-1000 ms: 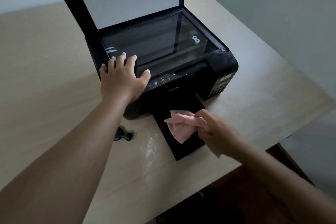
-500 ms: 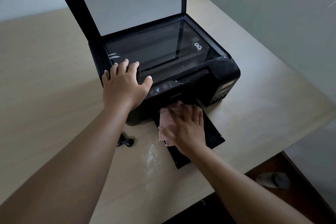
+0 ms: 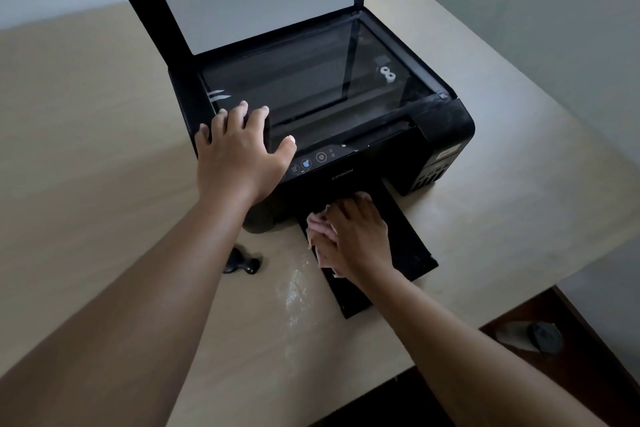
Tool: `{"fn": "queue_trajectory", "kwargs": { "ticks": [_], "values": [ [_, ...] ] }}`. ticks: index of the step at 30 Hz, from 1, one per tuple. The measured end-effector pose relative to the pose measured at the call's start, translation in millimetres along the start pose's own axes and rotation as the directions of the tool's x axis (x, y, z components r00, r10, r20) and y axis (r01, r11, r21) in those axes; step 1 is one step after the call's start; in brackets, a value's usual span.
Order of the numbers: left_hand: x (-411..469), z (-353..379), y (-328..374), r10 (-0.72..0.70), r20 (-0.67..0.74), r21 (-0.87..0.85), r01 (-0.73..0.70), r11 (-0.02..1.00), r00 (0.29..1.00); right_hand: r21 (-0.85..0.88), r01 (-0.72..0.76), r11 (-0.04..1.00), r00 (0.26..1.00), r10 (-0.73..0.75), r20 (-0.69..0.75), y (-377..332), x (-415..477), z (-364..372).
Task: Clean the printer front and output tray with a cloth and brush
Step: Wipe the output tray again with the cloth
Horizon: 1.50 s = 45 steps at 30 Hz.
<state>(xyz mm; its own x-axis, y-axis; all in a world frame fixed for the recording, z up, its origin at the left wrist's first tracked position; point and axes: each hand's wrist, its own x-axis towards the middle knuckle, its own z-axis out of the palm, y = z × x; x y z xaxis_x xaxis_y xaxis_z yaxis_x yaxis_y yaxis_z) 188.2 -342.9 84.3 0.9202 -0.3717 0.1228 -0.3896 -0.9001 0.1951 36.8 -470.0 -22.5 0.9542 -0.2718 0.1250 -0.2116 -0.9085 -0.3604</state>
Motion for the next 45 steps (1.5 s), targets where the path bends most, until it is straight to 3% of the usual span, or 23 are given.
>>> {"fn": "queue_trajectory", "kwargs": {
  "ticks": [3, 5, 8, 10, 13, 15, 17, 19, 21, 23, 24, 26, 29, 31, 33, 36, 38, 40, 42, 44, 45],
  "values": [
    [-1.5, -1.0, -0.2, 0.002, 0.008, 0.001, -0.002, 1.0, 1.0, 0.055, 0.276, 0.96, 0.961, -0.275, -0.022, 30.1, -27.8, -0.9],
    [-3.0, -1.4, 0.1, 0.005, 0.011, -0.001, -0.005, 1.0, 1.0, 0.04, 0.323, 0.945, 0.944, -0.325, 0.055, 61.3, -37.9, -5.7],
    [-1.5, -0.9, 0.5, 0.009, 0.003, 0.005, -0.009, 1.0, 1.0, 0.035, 0.021, 0.999, 0.998, -0.023, 0.061, 59.1, -15.0, -5.9],
    [-1.5, -1.0, -0.2, 0.008, 0.008, 0.009, -0.008, 1.0, 1.0, 0.036, -0.112, 0.993, 0.994, 0.111, 0.015, 29.2, 8.4, 0.0],
    [-2.1, -0.9, -0.1, 0.003, 0.008, 0.001, -0.003, 1.0, 1.0, 0.023, 0.115, 0.993, 0.993, -0.114, -0.01, 12.1, 8.5, 11.9],
    [-2.3, -0.7, 0.0, 0.006, 0.011, 0.0, -0.006, 1.0, 1.0, 0.044, 0.342, 0.939, 0.937, -0.344, 0.055, 28.3, -18.1, 12.1],
    [-2.3, -1.2, -0.1, 0.002, 0.013, -0.006, -0.002, 1.0, 1.0, 0.022, 0.466, 0.884, 0.877, -0.465, 0.116, 58.7, -38.8, 5.1],
    [-3.0, -0.1, -0.4, 0.004, 0.009, 0.001, -0.004, 1.0, 1.0, 0.003, 0.391, 0.92, 0.915, -0.39, 0.106, 79.9, -39.2, -0.7],
    [-3.3, 0.2, -0.3, 0.008, 0.005, -0.001, -0.008, 1.0, 1.0, -0.037, 0.154, 0.987, 0.986, -0.152, 0.064, 76.7, -23.4, 0.1],
    [-5.0, 1.9, -1.8, 0.014, 0.012, 0.004, -0.014, 1.0, 1.0, -0.035, -0.029, 0.999, 0.999, 0.03, 0.02, 54.0, -10.9, 6.2],
    [-5.8, 2.5, -2.6, 0.014, 0.013, 0.006, -0.014, 1.0, 1.0, -0.028, -0.022, 0.999, 1.0, 0.022, 0.009, 42.7, -7.2, 9.5],
    [-6.0, 3.5, -4.0, 0.01, 0.014, 0.007, -0.01, 1.0, 1.0, 0.018, 0.144, 0.989, 0.99, -0.143, -0.003, 30.2, -7.0, 10.5],
    [-4.2, 3.0, -4.9, -0.001, 0.015, 0.012, 0.001, 1.0, 1.0, 0.176, 0.313, 0.933, 0.937, -0.334, 0.105, 38.7, -14.9, -7.2],
    [-3.8, 3.1, -6.1, -0.003, 0.01, 0.017, 0.003, 1.0, 1.0, 0.317, 0.247, 0.916, 0.947, -0.298, 0.124, 48.5, -22.2, -29.3],
    [-3.2, 2.7, -6.2, -0.01, 0.006, 0.018, 0.009, 1.0, 1.0, 0.46, 0.278, 0.843, 0.959, -0.274, -0.075, 53.4, -18.9, -60.4],
    [-3.1, 1.7, -2.8, -0.029, 0.007, 0.008, 0.029, 1.0, 1.0, 0.38, 0.382, 0.843, 0.893, -0.23, -0.388, 66.0, 18.3, -105.9],
    [-4.0, 1.4, -2.7, -0.033, 0.011, 0.003, 0.033, 0.999, 0.999, 0.324, 0.261, 0.909, 0.916, -0.127, -0.381, 66.7, 48.2, -123.1],
    [-5.1, 0.8, -4.1, -0.038, 0.011, 0.018, 0.038, 0.999, 0.999, 0.258, 0.111, 0.96, 0.968, -0.046, -0.248, 52.4, 62.9, -119.6],
    [-5.9, -0.4, -4.1, -0.046, 0.021, 0.028, 0.045, 0.999, 0.999, 0.195, 0.242, 0.951, 0.966, -0.216, -0.146, 35.1, 61.3, -106.7],
    [-6.1, -2.1, -2.6, -0.049, 0.024, 0.03, 0.048, 0.998, 0.999, 0.118, 0.481, 0.869, 0.877, -0.472, -0.095, 44.2, 64.5, -111.9],
    [-5.3, -3.3, -1.7, -0.049, 0.021, 0.024, 0.048, 0.999, 0.999, 0.071, 0.533, 0.843, 0.845, -0.527, -0.093, 60.1, 71.6, -120.2]
  ]
}}
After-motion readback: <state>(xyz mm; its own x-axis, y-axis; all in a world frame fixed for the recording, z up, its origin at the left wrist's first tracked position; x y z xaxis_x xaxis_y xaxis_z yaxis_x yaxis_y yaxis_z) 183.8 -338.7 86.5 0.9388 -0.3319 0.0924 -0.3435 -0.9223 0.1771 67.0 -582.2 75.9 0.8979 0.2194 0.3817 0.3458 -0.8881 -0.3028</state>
